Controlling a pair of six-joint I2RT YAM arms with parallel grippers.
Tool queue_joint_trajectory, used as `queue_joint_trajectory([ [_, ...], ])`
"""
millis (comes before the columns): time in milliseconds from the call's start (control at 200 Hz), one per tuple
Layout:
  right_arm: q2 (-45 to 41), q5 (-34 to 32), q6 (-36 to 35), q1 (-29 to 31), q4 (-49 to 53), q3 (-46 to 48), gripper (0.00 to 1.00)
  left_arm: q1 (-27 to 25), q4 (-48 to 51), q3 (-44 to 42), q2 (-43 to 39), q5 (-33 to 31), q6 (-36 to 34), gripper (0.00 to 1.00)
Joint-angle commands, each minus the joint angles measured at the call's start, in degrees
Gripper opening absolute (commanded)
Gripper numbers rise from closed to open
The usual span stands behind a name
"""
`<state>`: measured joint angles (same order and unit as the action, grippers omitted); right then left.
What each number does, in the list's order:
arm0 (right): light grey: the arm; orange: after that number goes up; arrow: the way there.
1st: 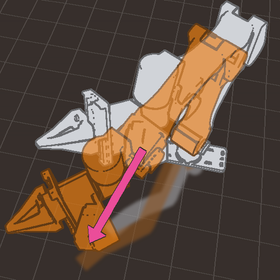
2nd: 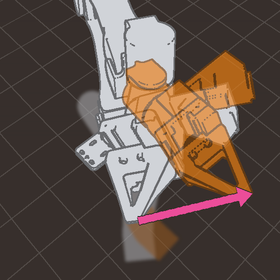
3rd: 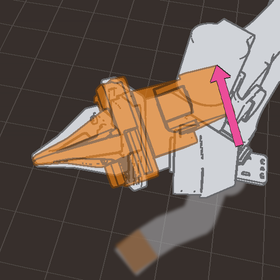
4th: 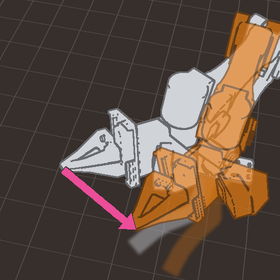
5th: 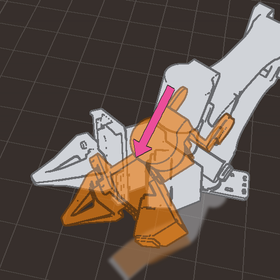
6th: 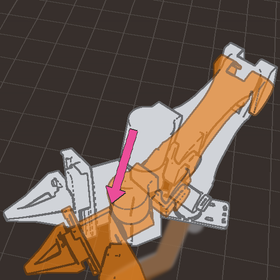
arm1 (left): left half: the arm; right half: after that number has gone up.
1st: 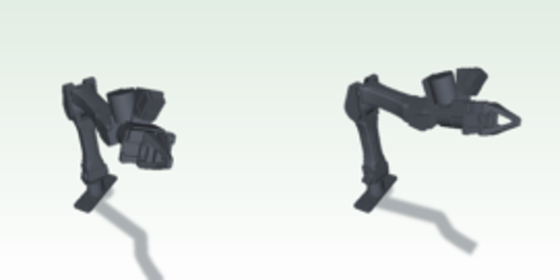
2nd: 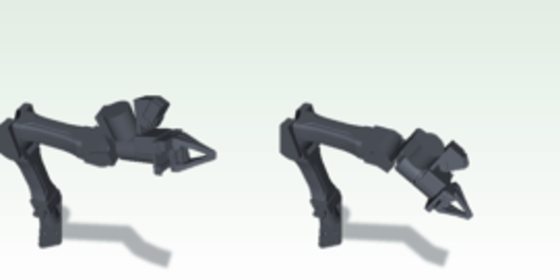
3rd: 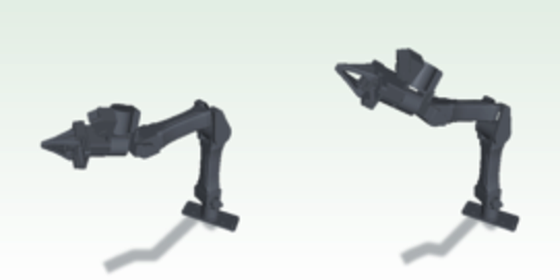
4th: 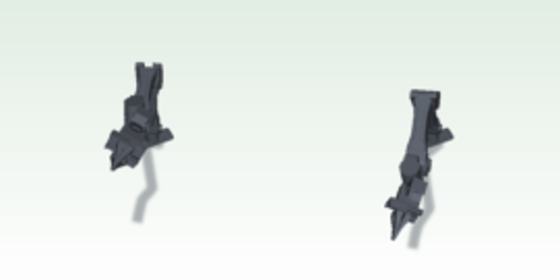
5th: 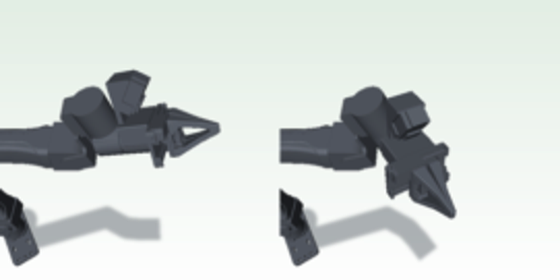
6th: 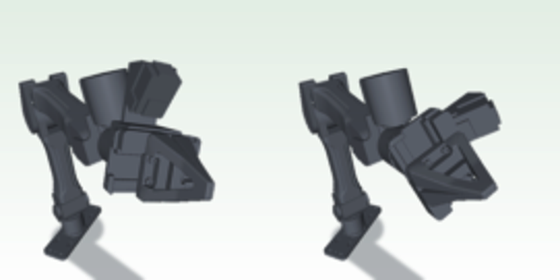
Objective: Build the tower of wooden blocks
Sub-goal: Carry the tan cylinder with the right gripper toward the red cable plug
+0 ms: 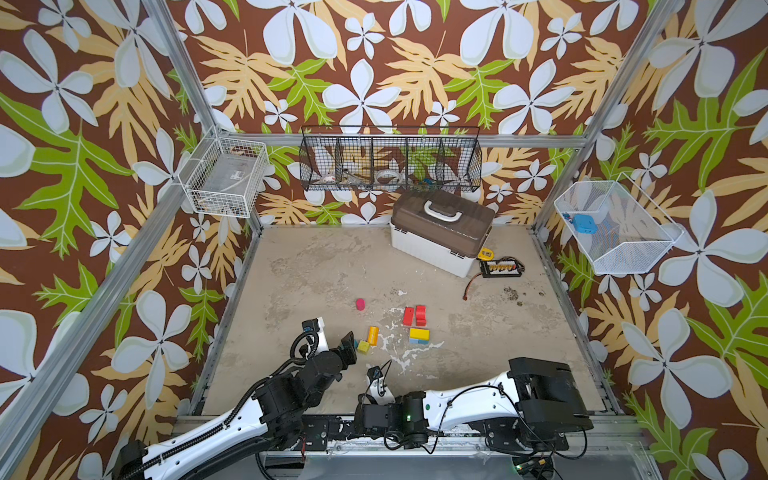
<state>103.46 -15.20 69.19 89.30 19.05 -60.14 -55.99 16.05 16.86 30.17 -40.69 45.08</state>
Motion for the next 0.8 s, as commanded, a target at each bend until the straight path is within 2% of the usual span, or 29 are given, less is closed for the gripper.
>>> queue_joint_trajectory([
  [0, -0.4, -2.4, 0.0, 0.0, 3.6, -0.6, 0.28, -0.1, 0.4, 0.1, 0.0, -1.0, 0.4, 0.93],
  [100, -3.4, -6.5, -0.9, -1.3, 9.6, -2.1, 0.27, 0.0, 0.4, 0.1, 0.0, -0.9, 0.3, 0.93],
  [170, -7.2, -8.4, -2.8, -4.4, 12.0, -1.7, 0.26, 0.0, 0.4, 0.1, 0.0, -0.8, 0.3, 0.93],
  [255, -10.5, -9.5, -7.7, -10.6, 13.3, -1.6, 0.23, 0.0, 0.3, 0.0, -0.3, -0.5, 0.1, 0.93],
  [370, -9.8, -9.4, -14.9, -21.1, 16.9, -5.9, 0.18, 0.0, 0.0, -0.2, -0.8, -0.2, -0.2, 0.93],
  [465, -6.3, -9.2, -20.0, -28.9, 19.1, -11.4, 0.16, 0.0, -0.1, -0.3, -1.0, 0.1, -0.3, 0.93],
  [550, -0.9, -13.0, -23.7, -34.0, 23.5, -19.9, 0.15, -0.1, -0.1, -0.3, -1.2, 0.2, -0.5, 0.93],
  [666, 9.4, -17.2, -26.8, -37.3, 31.2, -33.2, 0.14, 0.0, -0.2, -0.3, -1.4, 0.5, -0.6, 0.93],
  [796, 23.1, -19.5, -30.0, -38.0, 39.7, -48.2, 0.10, 0.0, -0.3, -0.6, -2.2, 0.9, -0.8, 0.93],
])
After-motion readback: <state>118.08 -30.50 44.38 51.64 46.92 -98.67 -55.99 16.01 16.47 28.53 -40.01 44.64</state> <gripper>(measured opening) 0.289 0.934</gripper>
